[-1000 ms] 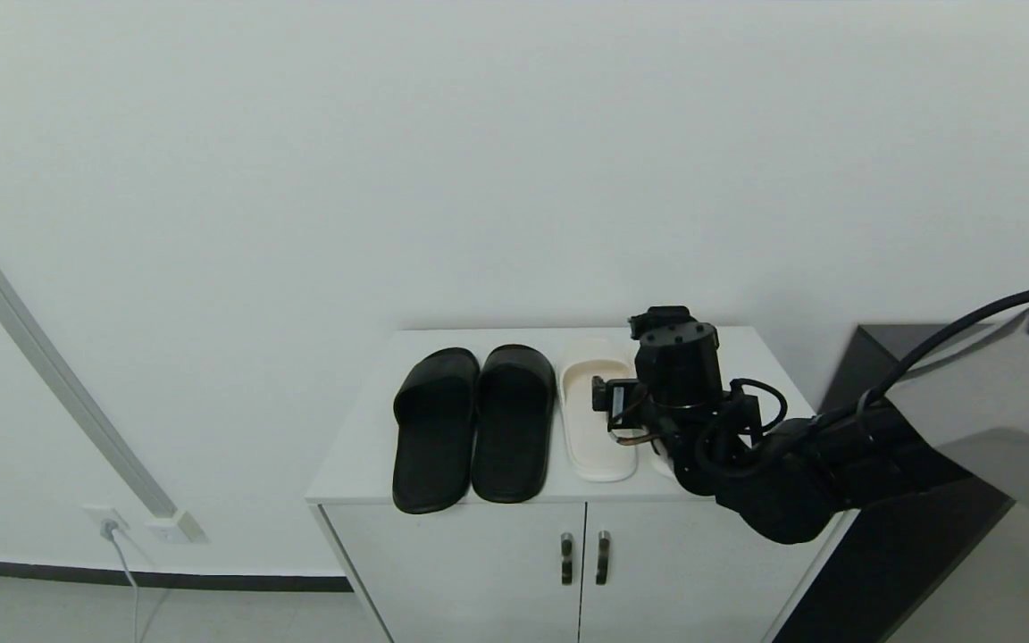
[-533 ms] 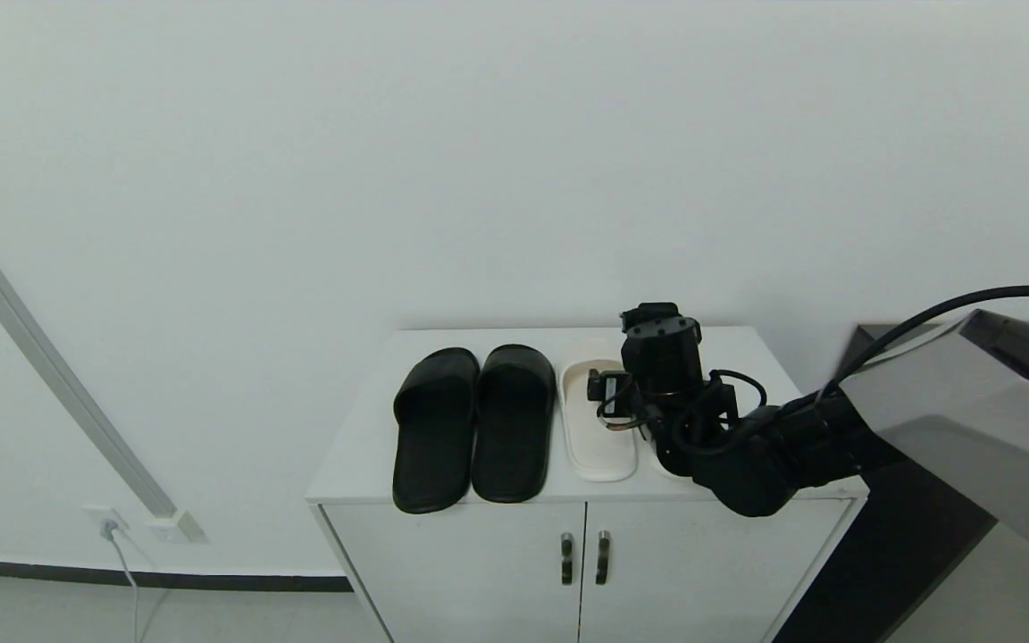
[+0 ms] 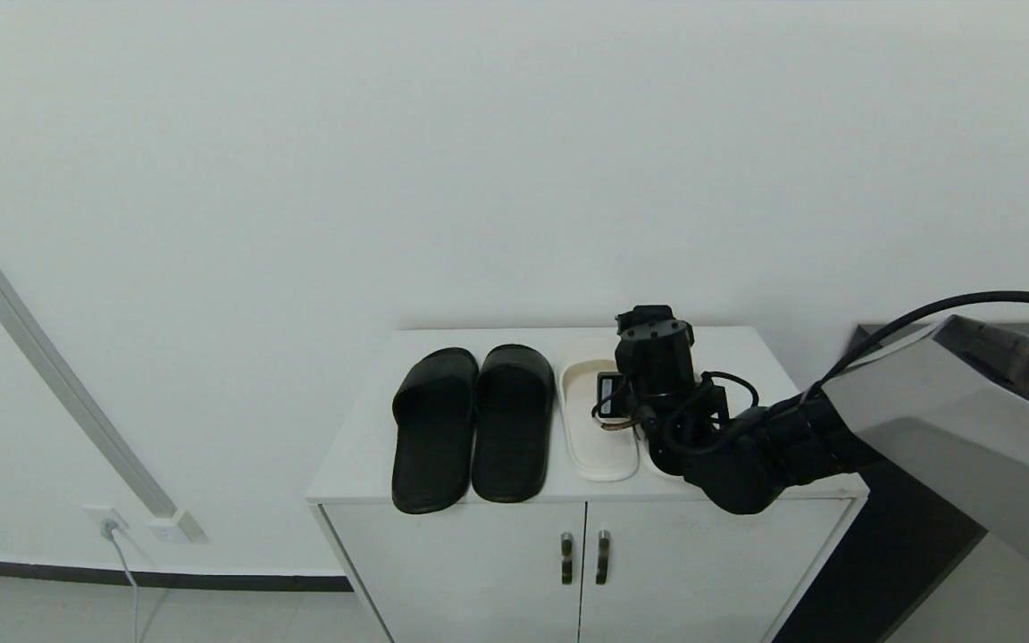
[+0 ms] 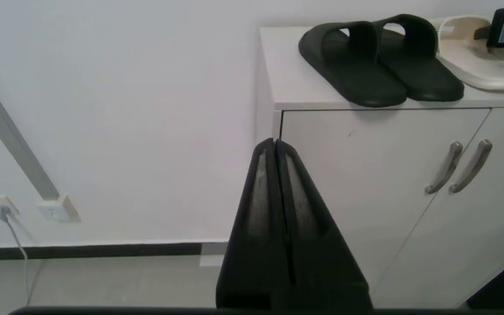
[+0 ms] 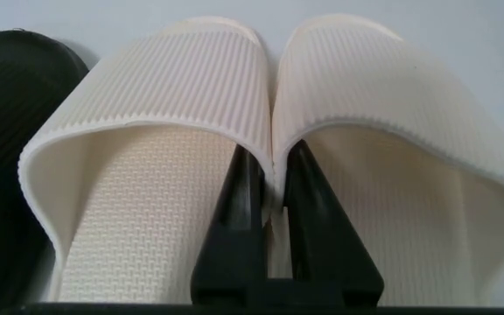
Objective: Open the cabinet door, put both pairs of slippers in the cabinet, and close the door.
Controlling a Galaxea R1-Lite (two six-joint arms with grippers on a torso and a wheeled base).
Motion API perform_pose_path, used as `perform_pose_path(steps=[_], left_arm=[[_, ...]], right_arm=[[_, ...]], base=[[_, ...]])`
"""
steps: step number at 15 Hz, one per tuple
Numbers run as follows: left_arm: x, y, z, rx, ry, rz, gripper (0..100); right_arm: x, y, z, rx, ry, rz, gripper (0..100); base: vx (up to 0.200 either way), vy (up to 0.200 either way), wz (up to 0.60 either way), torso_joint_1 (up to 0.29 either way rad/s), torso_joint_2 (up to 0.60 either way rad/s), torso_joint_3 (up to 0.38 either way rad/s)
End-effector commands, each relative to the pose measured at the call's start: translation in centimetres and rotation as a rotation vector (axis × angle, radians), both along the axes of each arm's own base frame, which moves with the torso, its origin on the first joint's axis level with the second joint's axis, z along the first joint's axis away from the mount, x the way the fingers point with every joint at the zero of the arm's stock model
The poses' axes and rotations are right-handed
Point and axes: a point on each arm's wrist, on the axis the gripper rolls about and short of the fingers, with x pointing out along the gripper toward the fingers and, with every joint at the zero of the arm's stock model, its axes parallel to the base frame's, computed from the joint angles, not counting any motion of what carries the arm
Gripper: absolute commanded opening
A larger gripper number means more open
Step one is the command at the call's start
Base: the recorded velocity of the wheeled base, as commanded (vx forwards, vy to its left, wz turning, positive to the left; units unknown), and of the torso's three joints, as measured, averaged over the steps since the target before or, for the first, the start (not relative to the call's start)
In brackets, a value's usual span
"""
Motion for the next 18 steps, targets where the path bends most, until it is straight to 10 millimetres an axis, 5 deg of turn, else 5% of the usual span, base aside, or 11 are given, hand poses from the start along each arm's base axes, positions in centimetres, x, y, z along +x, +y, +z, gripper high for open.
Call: perform_pose_path(steps=[1,4,8,9,13,18], left_arm=[[0.0,0.0,0.0,0.000,0.001,0.000,0],[0.0,0.0,0.0,0.001,0.001,0.002,0],[0.0,0.0,0.0,-0.005,0.001,0.000,0],[0.0,0.0,0.0,-0.005,0.001,0.000,0],[0.0,0.0,0.0,-0.005,0.001,0.000,0],[0.0,0.0,0.0,-0.005,0.001,0.000,0]], right_arm=[[-0.3,-0.2,0.9,0.010,-0.017,-0.010,0],[-1.5,-1.2,3.5,0.011,-0.054,-0.010,0],[-5.8,-3.3,7.0,0.002,-0.081,0.070,0],[-8.6,-4.4,8.0,0.016,-0.069,0.181,0],[-14.9,-8.8,8.2,0.013,-0.018,0.549,0],[-19.2,-11.6,7.4,0.025,0.006,0.875,0]], base=[[0.000,0.000,0.00,0.000,0.00,0.000],[0.000,0.000,0.00,0.000,0.00,0.000],[0.000,0.000,0.00,0.000,0.00,0.000],[0.000,0.000,0.00,0.000,0.00,0.000],[0.000,0.000,0.00,0.000,0.00,0.000],[0.000,0.000,0.00,0.000,0.00,0.000]])
